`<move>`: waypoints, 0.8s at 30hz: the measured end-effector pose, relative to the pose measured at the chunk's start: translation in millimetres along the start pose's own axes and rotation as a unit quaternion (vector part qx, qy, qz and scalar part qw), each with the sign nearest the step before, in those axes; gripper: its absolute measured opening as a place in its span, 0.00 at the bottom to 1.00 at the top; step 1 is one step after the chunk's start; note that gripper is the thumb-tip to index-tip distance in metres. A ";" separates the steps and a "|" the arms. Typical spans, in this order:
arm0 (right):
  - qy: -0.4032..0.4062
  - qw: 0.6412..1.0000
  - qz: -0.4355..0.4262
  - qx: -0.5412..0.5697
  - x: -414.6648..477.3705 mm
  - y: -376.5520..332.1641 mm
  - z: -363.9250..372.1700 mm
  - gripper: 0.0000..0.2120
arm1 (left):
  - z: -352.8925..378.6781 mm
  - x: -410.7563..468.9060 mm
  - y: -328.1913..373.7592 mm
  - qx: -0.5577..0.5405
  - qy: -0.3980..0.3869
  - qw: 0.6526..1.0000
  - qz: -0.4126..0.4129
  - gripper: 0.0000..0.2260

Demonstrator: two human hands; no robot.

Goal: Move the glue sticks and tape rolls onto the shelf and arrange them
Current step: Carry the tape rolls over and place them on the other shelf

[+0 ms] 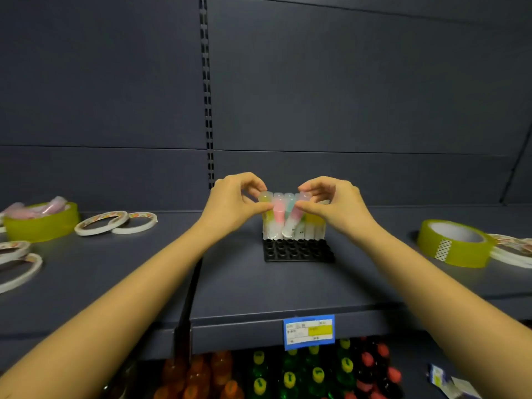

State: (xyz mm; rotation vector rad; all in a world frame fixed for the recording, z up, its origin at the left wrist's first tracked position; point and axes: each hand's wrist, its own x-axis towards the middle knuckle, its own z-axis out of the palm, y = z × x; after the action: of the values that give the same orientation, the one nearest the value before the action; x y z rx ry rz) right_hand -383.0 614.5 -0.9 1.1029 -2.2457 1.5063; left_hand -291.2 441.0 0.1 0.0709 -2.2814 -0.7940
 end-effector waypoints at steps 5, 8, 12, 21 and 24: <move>-0.008 1.000 -0.009 -0.005 4.5 13.7 4.1 0.10 | 15.8 -4.5 1.4 0.072 0.006 0.997 -0.002 0.10; -0.014 1.000 -0.022 -0.005 6.5 20.0 6.8 0.10 | 19.4 -5.6 0.8 0.093 0.013 0.996 -0.001 0.10; -0.021 0.999 -0.024 -0.001 8.5 25.3 10.9 0.10 | 22.6 -7.1 -2.5 0.110 0.012 0.994 -0.003 0.11; -0.029 0.999 -0.026 -0.009 11.2 31.1 19.4 0.13 | 39.8 -4.5 2.5 0.260 -0.013 0.965 0.044 0.13; -0.036 0.998 -0.041 -0.027 10.8 30.3 22.1 0.12 | 45.1 -4.2 3.4 0.335 -0.010 0.940 0.057 0.14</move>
State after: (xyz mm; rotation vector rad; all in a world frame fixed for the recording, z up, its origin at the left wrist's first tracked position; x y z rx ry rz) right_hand -406.5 596.3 -26.1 1.2368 -2.2450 1.3857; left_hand -316.4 468.5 -25.8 0.2390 -2.4508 0.0701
